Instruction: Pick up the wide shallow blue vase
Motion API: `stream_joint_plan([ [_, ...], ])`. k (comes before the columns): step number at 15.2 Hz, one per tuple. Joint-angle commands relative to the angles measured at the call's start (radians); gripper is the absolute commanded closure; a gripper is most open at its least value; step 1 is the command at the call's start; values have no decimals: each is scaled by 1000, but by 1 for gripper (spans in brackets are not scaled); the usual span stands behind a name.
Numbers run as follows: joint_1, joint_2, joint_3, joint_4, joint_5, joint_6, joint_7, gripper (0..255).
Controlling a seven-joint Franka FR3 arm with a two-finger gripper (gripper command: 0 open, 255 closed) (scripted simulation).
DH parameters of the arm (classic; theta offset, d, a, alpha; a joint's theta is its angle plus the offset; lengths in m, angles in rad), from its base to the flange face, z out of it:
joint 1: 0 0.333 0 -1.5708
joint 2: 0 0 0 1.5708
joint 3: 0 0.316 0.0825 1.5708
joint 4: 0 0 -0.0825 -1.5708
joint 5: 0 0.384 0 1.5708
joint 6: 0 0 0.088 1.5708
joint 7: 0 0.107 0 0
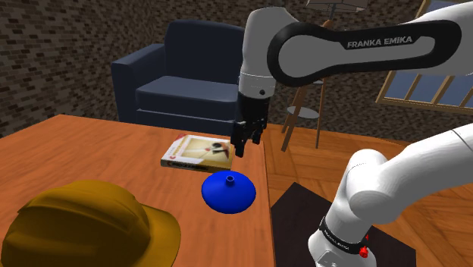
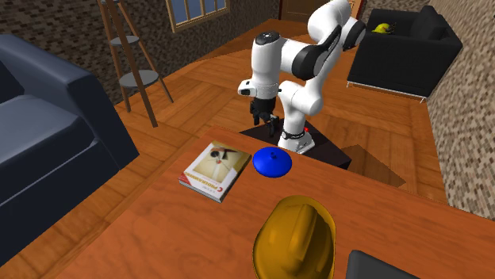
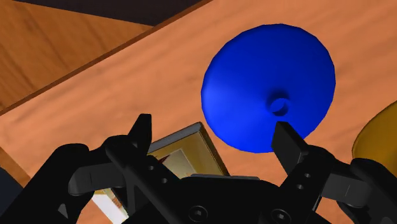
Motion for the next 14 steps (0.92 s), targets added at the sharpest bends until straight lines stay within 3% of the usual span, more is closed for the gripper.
stream_joint_plan([
  [1,19,34,33,11,32,26,28,0],
  [5,57,86,97,30,88,69,82,0],
  [14,62,106,117,-58,103,176,75,0],
])
